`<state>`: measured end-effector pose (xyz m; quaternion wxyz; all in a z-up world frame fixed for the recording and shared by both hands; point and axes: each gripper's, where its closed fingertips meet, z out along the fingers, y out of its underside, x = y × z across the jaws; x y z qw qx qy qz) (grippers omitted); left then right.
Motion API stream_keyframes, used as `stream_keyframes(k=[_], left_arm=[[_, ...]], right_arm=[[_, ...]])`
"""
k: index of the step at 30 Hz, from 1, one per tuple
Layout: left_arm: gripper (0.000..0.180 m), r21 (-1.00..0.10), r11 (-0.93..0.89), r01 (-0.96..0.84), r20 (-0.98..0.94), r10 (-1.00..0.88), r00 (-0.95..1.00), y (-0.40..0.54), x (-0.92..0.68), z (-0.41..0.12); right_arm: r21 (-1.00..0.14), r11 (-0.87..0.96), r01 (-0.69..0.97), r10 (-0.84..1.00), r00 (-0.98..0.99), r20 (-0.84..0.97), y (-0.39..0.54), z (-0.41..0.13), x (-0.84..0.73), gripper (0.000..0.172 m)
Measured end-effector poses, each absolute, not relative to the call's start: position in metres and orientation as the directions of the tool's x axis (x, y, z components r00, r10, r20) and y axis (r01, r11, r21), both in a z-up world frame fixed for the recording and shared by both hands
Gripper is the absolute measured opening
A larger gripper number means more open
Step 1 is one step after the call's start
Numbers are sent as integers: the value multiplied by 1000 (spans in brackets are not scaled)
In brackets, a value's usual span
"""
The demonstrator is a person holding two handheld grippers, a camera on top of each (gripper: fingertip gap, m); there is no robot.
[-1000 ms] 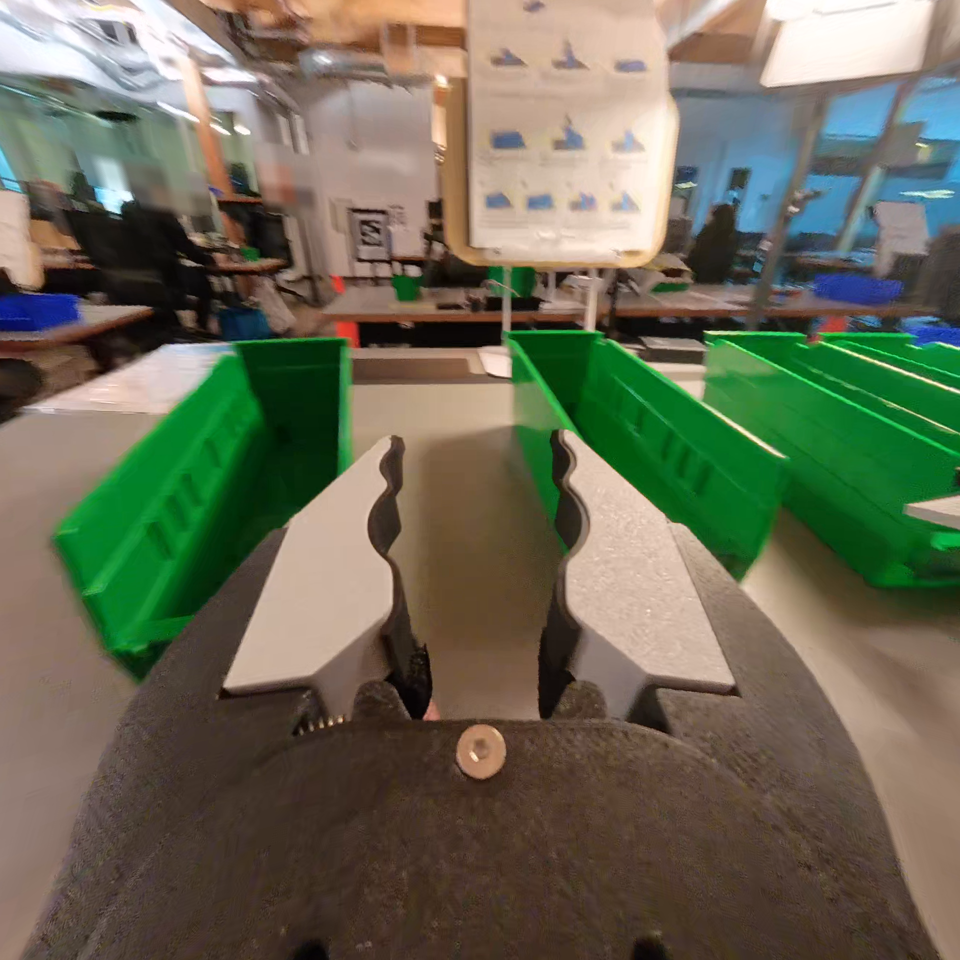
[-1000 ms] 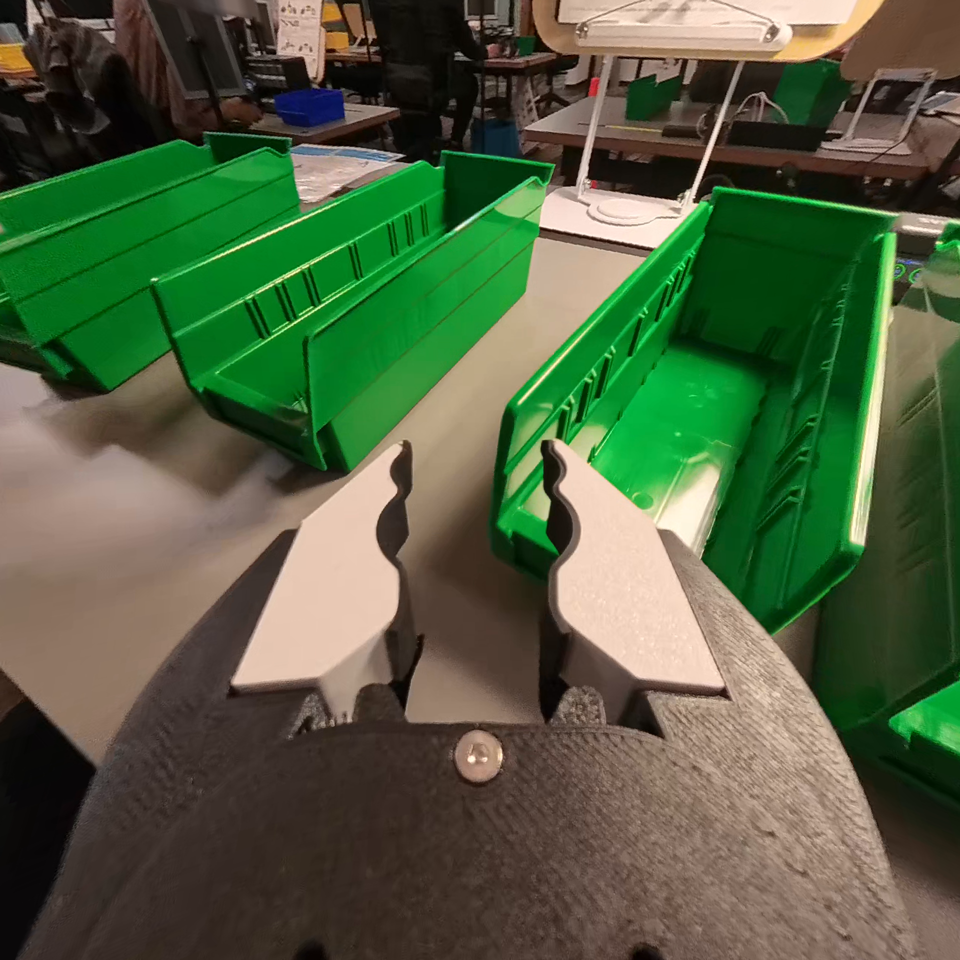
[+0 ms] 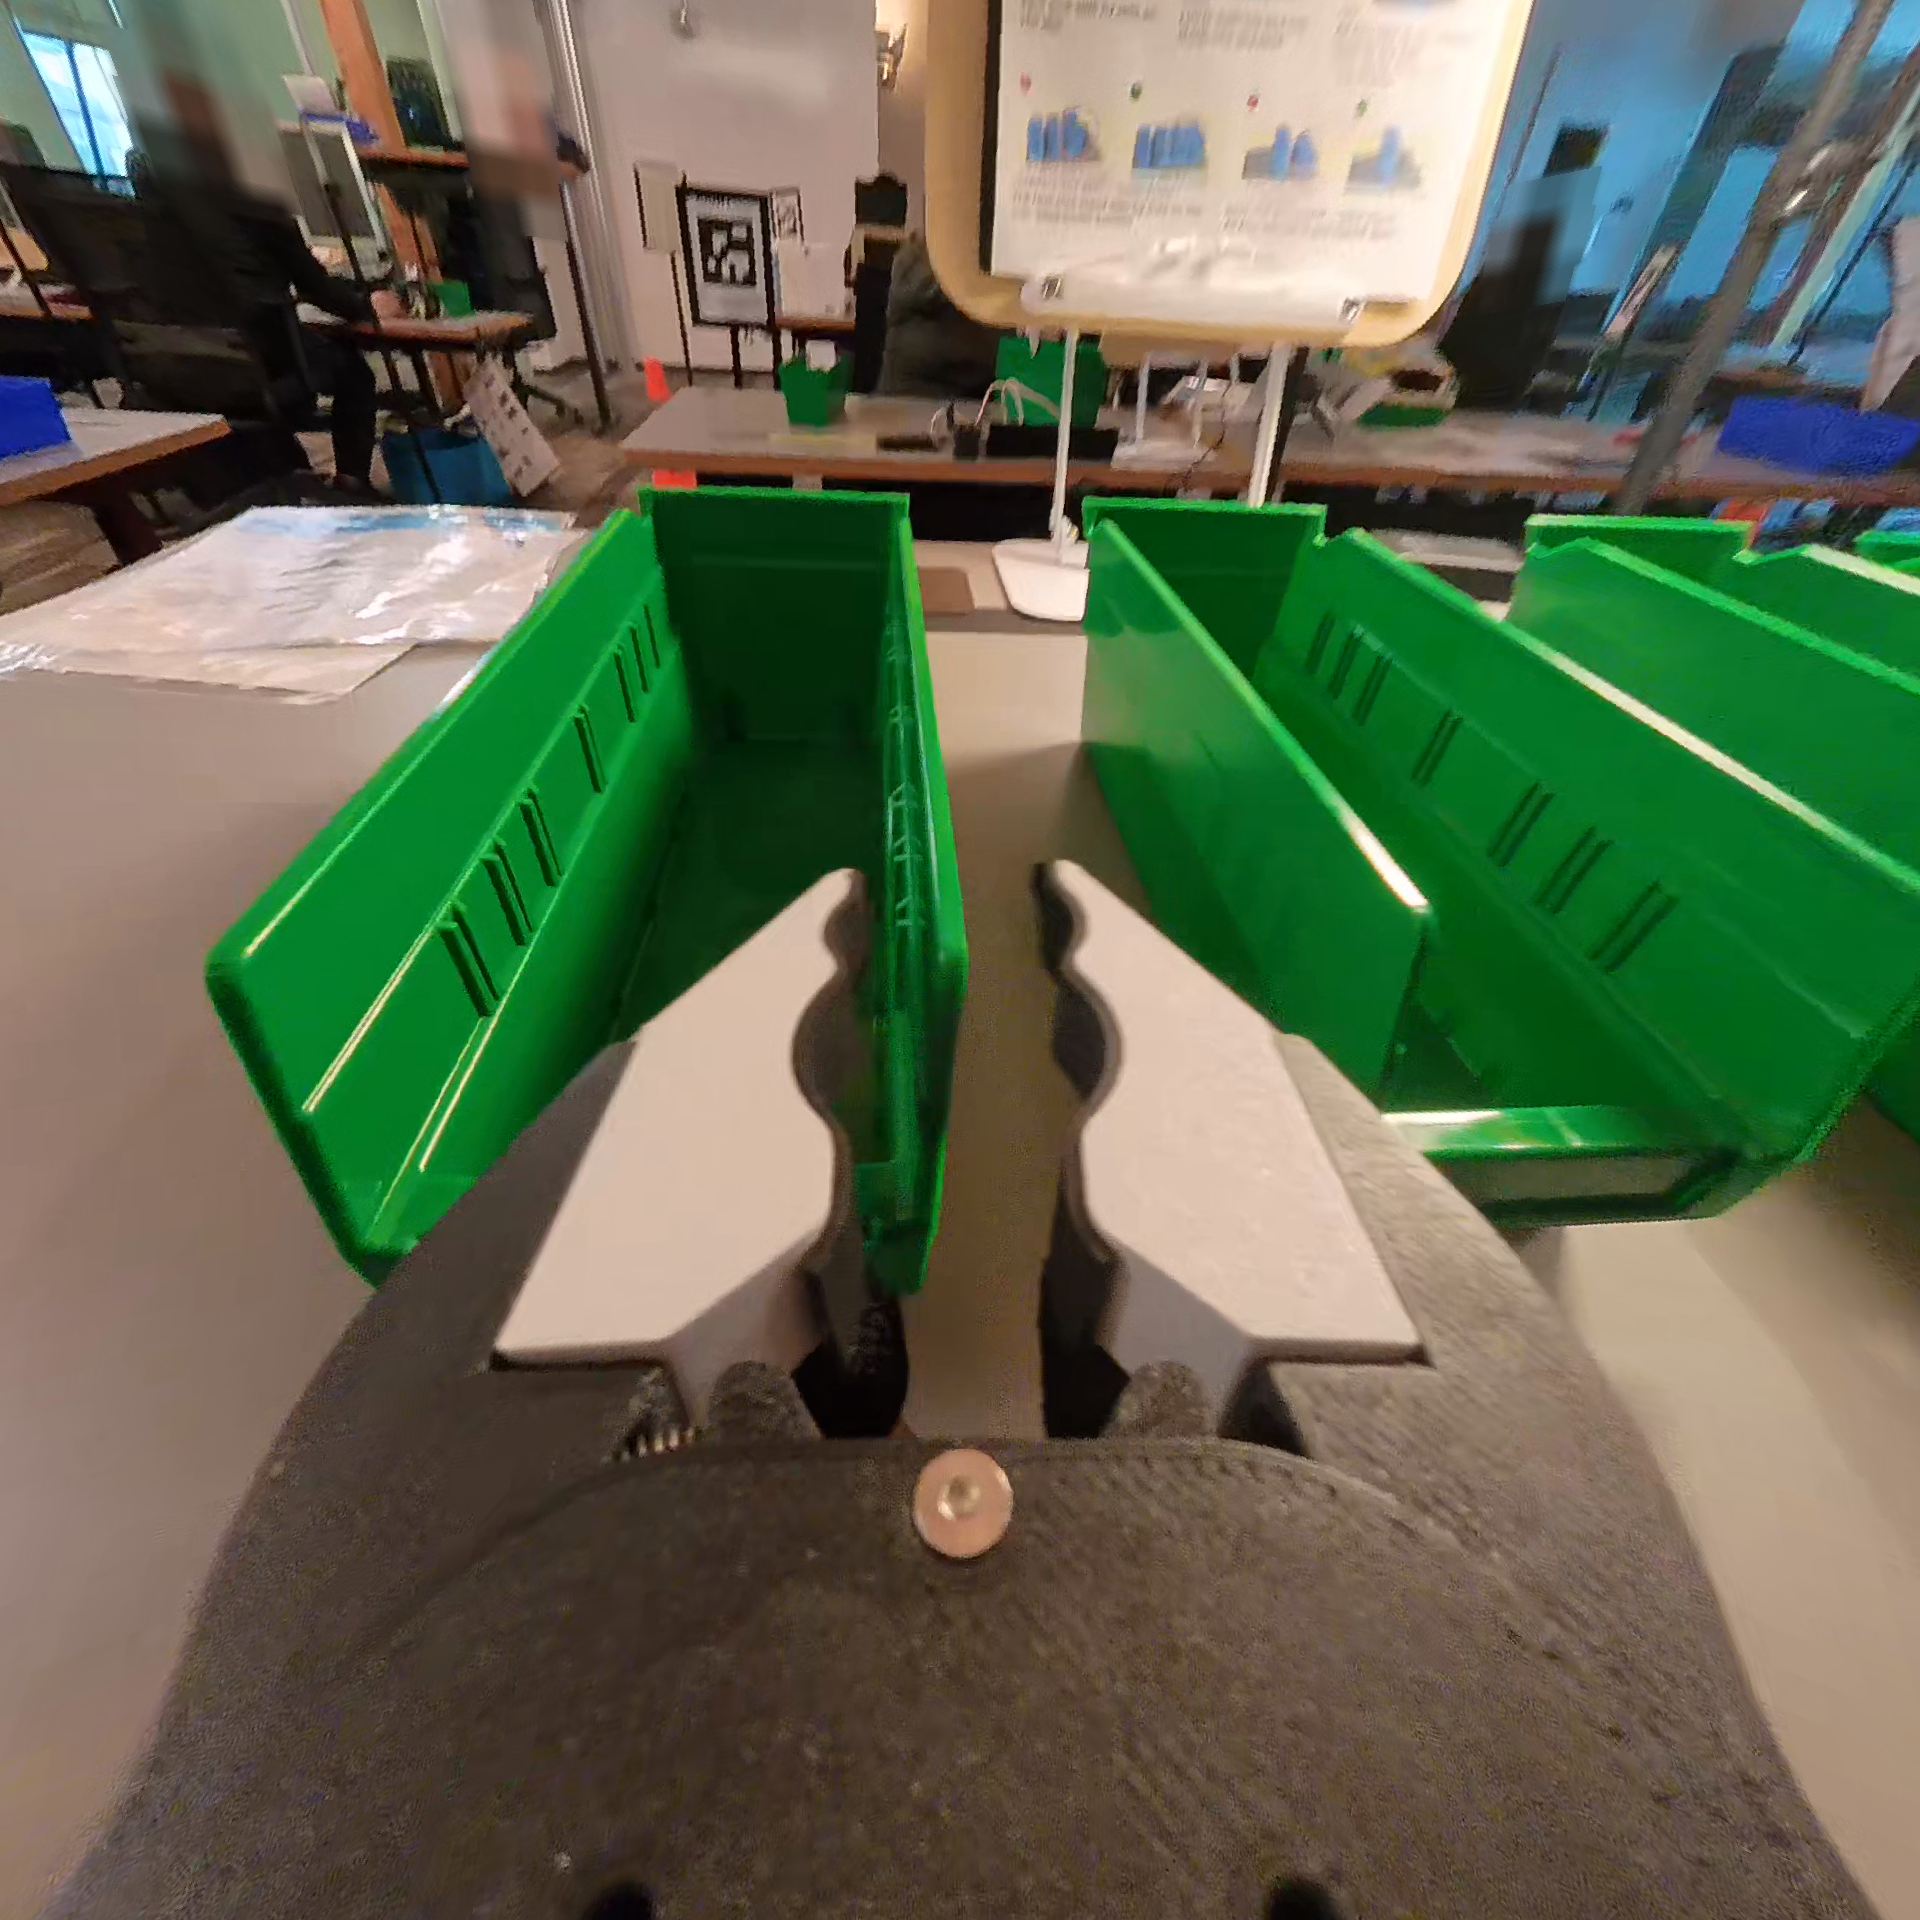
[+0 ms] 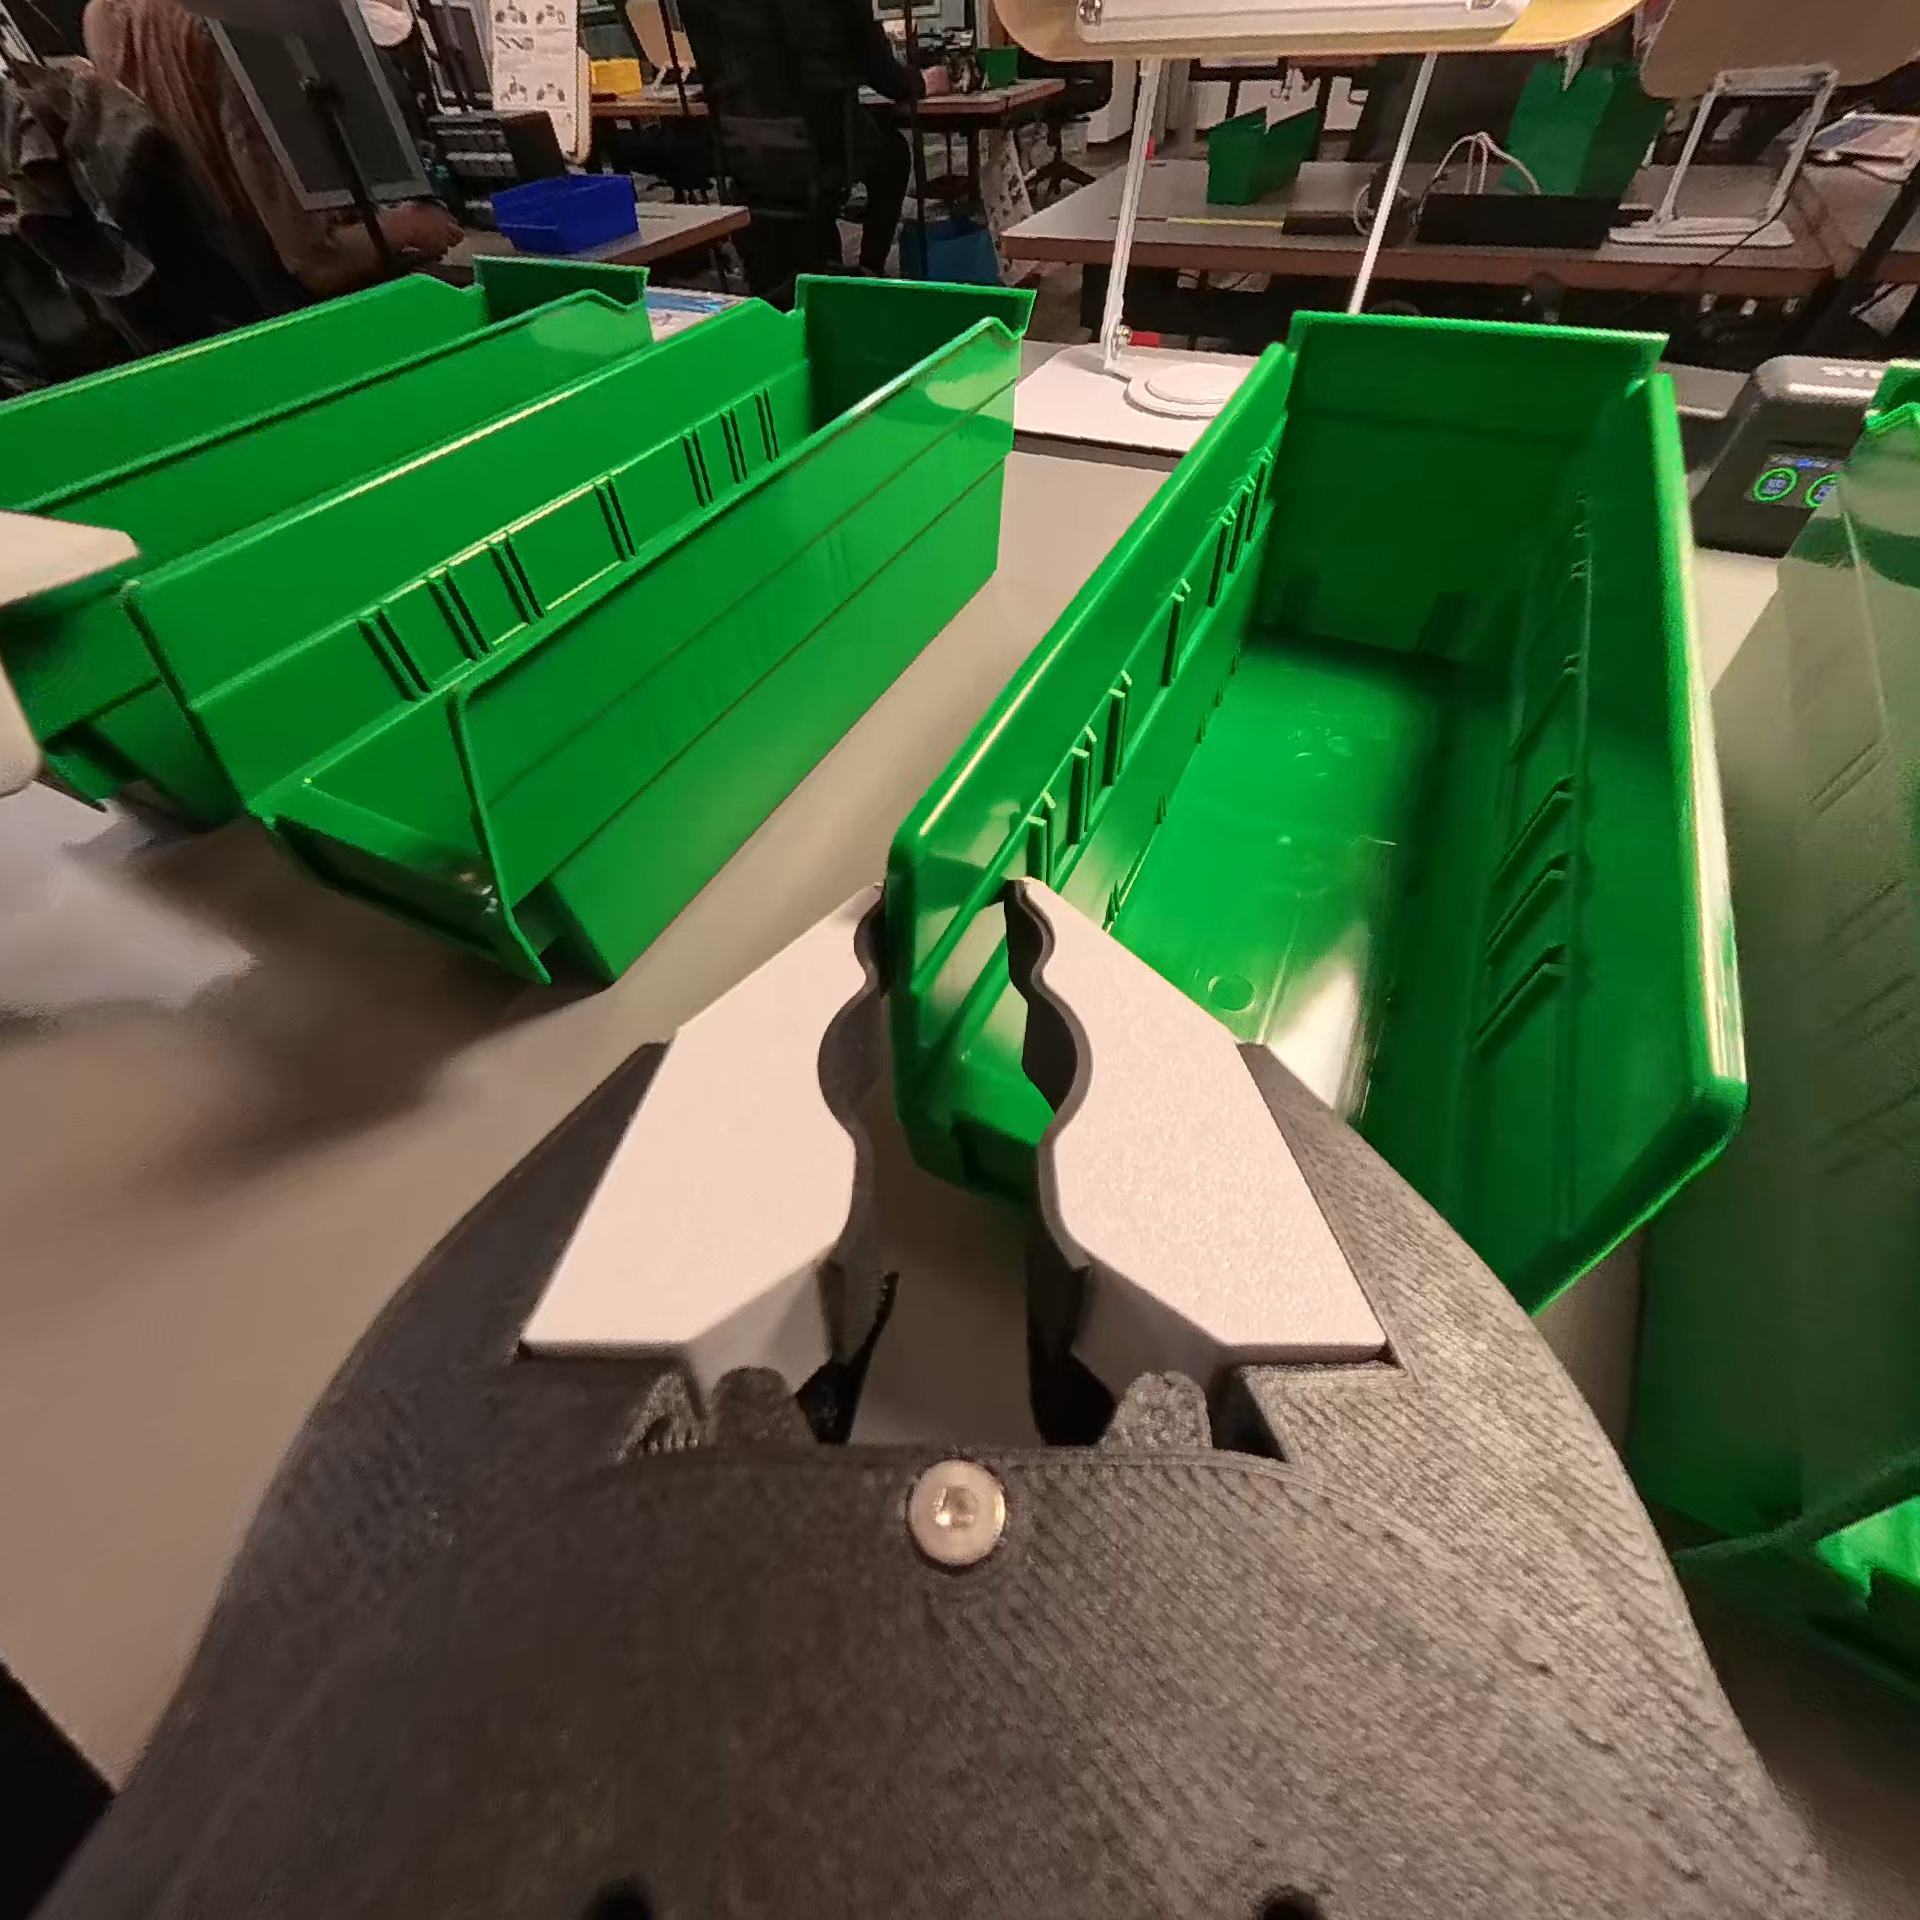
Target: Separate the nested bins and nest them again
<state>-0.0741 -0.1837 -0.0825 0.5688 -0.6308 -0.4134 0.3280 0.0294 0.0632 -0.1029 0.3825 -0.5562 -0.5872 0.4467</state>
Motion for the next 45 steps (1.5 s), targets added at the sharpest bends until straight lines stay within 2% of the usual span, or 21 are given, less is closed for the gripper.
stream_keyframes(k=[2,4,13,21,25,30,35,40,45], left_arm=[[54,-992,20,124,75,887,455,-184,-65,-77],[62,-993,53,101,94,878,469,-186,-53,-73],[64,-996,66,-53,27,840,542,-178,-10,-55],[73,-995,94,31,94,801,591,-174,-15,-62],[75,-992,112,53,121,792,598,-182,-13,-62],[75,-993,101,57,115,801,587,-191,-13,-64],[75,-992,94,81,124,800,587,-190,-15,-67],[74,-992,94,87,127,801,584,-190,-16,-68],[74,-989,111,93,145,795,589,-191,-16,-68]], right_arm=[[-950,-14,312,994,-101,-48,62,-103,29,21],[-949,-13,314,992,-117,-52,59,-103,27,21],[-947,18,322,992,-121,-23,49,-103,19,23],[-943,10,331,991,-129,-35,35,-103,11,25],[-950,-14,311,991,-120,-54,31,-94,23,43],[-973,-40,225,989,-131,-71,35,-61,65,53],[-988,-16,154,999,-25,-20,86,-12,92,67],[-978,-52,201,994,103,-32,157,12,85,103],[-943,-91,321,985,166,-39,210,-2,61,138]])
